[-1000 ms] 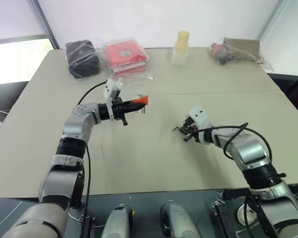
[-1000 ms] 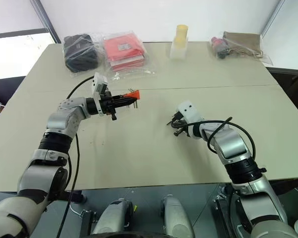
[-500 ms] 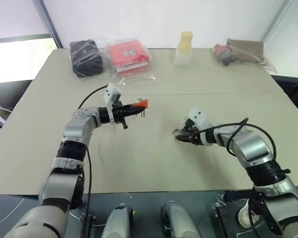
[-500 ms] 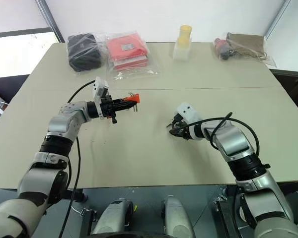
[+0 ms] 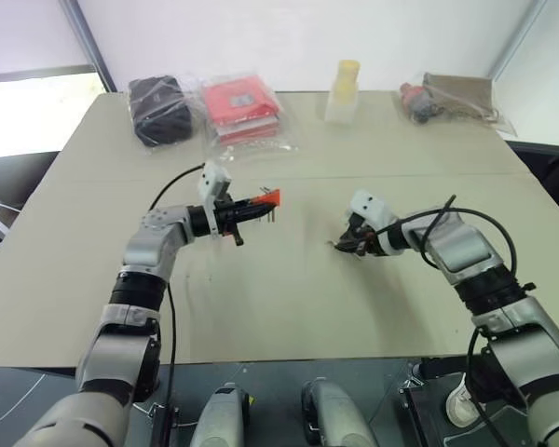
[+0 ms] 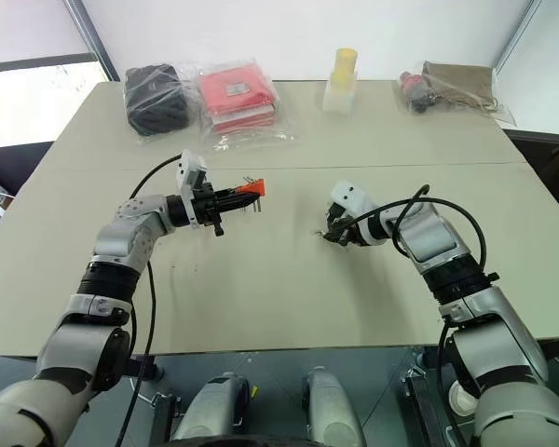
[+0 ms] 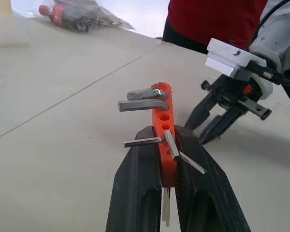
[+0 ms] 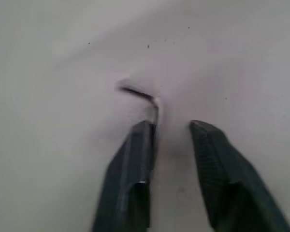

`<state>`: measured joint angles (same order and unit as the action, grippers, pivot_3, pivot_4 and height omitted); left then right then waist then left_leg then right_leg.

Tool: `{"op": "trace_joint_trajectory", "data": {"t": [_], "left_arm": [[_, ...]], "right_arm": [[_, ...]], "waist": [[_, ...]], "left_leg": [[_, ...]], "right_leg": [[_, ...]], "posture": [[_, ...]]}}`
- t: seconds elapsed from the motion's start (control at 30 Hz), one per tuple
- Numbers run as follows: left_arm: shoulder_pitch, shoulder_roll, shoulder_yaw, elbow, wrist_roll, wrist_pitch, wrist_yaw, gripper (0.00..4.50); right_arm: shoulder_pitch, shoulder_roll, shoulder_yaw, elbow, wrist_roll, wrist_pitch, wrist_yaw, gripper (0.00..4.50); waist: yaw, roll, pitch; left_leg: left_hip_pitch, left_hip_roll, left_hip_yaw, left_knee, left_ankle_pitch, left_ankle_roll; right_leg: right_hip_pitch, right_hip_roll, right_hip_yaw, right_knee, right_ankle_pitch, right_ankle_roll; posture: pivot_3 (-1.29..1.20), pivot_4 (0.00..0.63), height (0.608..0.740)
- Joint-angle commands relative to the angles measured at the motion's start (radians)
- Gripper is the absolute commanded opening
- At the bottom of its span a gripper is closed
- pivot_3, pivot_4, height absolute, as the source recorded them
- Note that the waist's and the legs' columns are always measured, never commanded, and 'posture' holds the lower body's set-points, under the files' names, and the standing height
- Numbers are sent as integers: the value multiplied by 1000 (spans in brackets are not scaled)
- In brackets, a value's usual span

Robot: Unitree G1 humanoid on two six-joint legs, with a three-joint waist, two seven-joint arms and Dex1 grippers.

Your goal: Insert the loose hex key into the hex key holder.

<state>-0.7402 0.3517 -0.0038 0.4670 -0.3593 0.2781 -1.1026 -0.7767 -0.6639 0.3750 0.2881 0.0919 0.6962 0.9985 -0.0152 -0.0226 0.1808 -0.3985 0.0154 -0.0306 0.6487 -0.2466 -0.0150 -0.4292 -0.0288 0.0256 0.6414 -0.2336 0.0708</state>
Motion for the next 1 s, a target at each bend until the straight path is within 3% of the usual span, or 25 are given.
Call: {"op": "trace_joint_trajectory", "data": {"t": [0.03, 0.23, 0.47, 0.63, 0.77, 1.0], "left_arm": [[2, 6, 22, -46, -16, -3, 11, 0], [9, 10, 22, -56, -20, 2, 18, 0], [-43, 20, 10, -2, -12, 2, -21, 0], [-149, 5, 16, 82, -24, 16, -61, 0], [-246, 4, 8, 183, -8, -7, -125, 0], [-410, -17, 21, 366, -1, -33, -212, 0]], "right_arm": [[27, -8, 47, 30, -39, -4, 49, 49], [41, 21, -5, 7, -44, 8, 25, 49], [-135, 301, -519, -59, 242, 33, -316, 49], [-175, 485, -760, -227, 466, 54, -548, 49], [-133, 549, -770, -340, 551, 58, -611, 49], [-66, 553, -712, -418, 618, 61, -635, 49]], "waist": [[1, 0, 0], [2, 0, 0], [-4, 5, 3], [11, 5, 3], [6, 5, 3], [-6, 5, 4]], "left_leg": [[0, 0, 0, 0, 0, 0], [2, 0, 0, 0, 0, 0], [0, 0, 1, -1, 0, 0], [-10, 0, -2, 0, 1, -1], [-11, -2, 0, 1, 1, -1], [-10, -1, 0, 0, 1, -1]], "right_leg": [[0, 0, 0, 0, 0, 0], [1, 0, 0, 0, 0, 0], [-2, 0, 1, 4, 0, 0], [-12, -1, -1, 6, 0, 0], [-11, -3, 0, 5, 0, 0], [-12, -1, 0, 5, 0, 0]], "posture": [[0, 150, 740], [0, 150, 740], [0, 150, 740], [0, 150, 740], [0, 150, 740], [0, 150, 740]]}}
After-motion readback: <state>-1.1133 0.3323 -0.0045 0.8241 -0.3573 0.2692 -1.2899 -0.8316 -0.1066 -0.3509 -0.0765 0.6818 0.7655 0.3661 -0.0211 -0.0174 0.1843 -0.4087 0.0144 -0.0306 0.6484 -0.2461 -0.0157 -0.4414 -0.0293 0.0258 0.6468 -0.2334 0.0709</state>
